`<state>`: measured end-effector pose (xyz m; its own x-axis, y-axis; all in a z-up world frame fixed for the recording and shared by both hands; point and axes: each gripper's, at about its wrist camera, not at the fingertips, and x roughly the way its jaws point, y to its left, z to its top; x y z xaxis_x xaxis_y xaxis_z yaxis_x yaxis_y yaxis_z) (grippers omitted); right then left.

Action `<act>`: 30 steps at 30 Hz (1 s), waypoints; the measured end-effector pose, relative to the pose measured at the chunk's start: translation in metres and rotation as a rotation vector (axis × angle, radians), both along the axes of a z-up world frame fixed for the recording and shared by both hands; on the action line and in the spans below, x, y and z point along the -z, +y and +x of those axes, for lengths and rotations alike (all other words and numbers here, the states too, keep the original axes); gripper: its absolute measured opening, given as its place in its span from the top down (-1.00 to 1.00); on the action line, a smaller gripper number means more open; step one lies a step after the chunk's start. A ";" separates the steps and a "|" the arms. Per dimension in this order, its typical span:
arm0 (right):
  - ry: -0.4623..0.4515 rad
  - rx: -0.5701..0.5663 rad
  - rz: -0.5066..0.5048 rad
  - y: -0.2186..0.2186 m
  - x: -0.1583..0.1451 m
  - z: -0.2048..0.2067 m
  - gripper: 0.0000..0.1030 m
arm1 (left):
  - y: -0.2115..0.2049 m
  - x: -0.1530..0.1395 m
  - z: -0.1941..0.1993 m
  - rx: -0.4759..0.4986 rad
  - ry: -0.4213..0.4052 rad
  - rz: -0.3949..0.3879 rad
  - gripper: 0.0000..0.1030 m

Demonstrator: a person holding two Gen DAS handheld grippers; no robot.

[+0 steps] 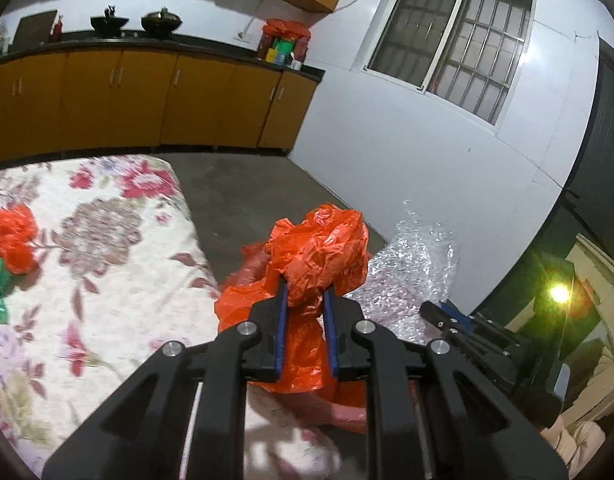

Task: Collect trash
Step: 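Carry the bubble wrap in the right gripper and red bag in the left over the basket, then open both grippers to drop the bubble wrap and red bag into the basket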

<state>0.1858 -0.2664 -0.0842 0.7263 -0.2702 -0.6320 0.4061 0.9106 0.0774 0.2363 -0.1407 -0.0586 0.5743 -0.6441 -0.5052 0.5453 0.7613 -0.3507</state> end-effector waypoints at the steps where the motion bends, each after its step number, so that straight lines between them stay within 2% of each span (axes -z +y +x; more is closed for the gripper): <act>1: 0.002 0.003 0.001 -0.001 -0.001 0.002 0.73 | -0.004 0.002 0.001 0.006 0.007 -0.003 0.68; 9: 0.003 -0.001 0.000 -0.009 0.002 0.008 0.71 | -0.036 0.015 0.007 0.054 0.039 0.001 0.63; 16: -0.004 -0.019 0.027 -0.014 0.009 -0.001 0.39 | -0.040 0.026 0.011 0.050 0.059 0.014 0.29; 20: -0.001 -0.007 0.033 -0.019 0.011 -0.007 0.35 | -0.023 0.027 0.015 0.010 0.062 0.026 0.21; 22: -0.001 -0.001 0.033 -0.024 0.012 -0.011 0.35 | -0.012 0.025 0.016 -0.018 0.047 0.037 0.06; 27: -0.015 -0.004 0.027 -0.024 0.004 -0.012 0.35 | 0.031 0.019 0.017 -0.123 0.006 0.072 -0.12; 30: -0.028 -0.025 0.025 -0.015 -0.001 -0.009 0.28 | 0.063 0.016 0.018 -0.197 -0.029 0.118 -0.18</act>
